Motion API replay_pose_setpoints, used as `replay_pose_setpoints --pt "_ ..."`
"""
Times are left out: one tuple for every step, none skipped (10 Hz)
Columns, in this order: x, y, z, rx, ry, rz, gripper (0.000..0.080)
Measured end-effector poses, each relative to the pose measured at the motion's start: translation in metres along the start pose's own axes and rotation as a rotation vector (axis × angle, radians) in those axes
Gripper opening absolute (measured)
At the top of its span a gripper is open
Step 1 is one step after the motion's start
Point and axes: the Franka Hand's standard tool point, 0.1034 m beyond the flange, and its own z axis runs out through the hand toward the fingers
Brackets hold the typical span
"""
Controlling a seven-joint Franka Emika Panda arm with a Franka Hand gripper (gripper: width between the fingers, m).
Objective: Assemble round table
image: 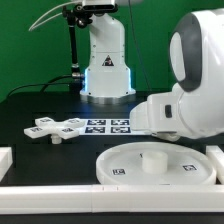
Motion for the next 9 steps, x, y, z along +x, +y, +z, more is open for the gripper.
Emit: replay_pose_setpoints --pt "0.0028 0.0006 0.0046 -0.003 -0.051 -0.004 0.0649" --pt "0.0101 0.0003 0.0010 0.002 -0.015 -0.013 0.0649" --pt "0.0098 0.0005 0.0000 0.003 -0.007 -0.021 0.0649" --pt "0.0114 0.0006 0.0005 0.004 -0.004 -0.023 0.0649" --pt "0.0120 0.0002 0.0005 0.004 -0.002 -0.023 0.0634" --pt "0.0119 -0.0004 -0.0008 0.004 0.002 -0.024 0.0634" --pt "0.0120 -0.0008 -0.0010 0.003 0.004 -0.030 0.0464" --pt "0.0121 -0.0010 -0.0015 0.003 0.006 -0.039 0.0409" --pt "0.0121 -0.0012 -0.0017 0.003 0.007 -0.043 0.0409"
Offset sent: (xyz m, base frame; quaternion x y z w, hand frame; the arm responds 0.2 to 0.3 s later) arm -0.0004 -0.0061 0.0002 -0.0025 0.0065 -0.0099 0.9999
